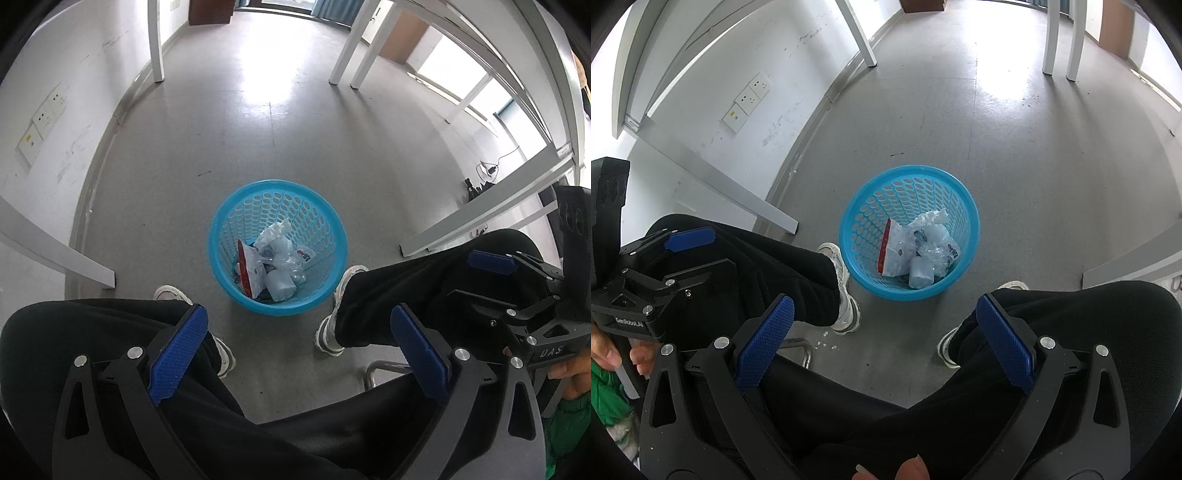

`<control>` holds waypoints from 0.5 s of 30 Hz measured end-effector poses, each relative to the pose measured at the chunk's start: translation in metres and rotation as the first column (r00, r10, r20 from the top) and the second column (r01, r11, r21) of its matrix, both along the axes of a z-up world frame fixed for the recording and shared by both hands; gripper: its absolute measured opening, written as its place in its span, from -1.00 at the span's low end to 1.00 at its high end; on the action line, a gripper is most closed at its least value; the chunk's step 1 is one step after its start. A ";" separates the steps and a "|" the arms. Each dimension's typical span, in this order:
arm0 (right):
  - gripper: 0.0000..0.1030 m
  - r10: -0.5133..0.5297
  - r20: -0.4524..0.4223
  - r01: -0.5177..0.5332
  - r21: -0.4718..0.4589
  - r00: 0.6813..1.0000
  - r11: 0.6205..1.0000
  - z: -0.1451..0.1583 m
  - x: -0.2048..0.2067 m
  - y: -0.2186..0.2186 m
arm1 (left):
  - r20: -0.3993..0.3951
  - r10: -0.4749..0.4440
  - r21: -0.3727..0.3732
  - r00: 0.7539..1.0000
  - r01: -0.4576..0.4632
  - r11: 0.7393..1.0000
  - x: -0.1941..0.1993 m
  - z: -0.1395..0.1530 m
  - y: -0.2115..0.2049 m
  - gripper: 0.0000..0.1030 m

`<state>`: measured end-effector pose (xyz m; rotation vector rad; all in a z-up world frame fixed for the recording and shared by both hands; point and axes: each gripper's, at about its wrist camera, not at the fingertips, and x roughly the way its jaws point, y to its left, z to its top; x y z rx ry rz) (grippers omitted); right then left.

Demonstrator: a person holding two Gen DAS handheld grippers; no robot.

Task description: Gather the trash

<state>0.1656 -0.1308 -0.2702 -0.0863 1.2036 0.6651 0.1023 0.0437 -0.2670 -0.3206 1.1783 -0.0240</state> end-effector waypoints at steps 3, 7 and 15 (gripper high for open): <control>0.83 0.000 -0.001 0.000 0.000 1.000 1.000 0.000 0.000 0.000 | -0.003 0.003 -0.006 1.000 -0.003 1.000 0.000 -0.001 0.002 0.89; 0.83 0.000 -0.001 0.000 0.000 1.000 1.000 0.000 0.000 0.000 | -0.004 0.005 -0.011 1.000 -0.005 1.000 0.000 -0.001 0.003 0.89; 0.83 0.000 -0.002 0.000 0.001 1.000 1.000 0.000 0.000 0.000 | -0.007 0.013 -0.017 1.000 -0.013 1.000 0.000 -0.004 0.004 0.89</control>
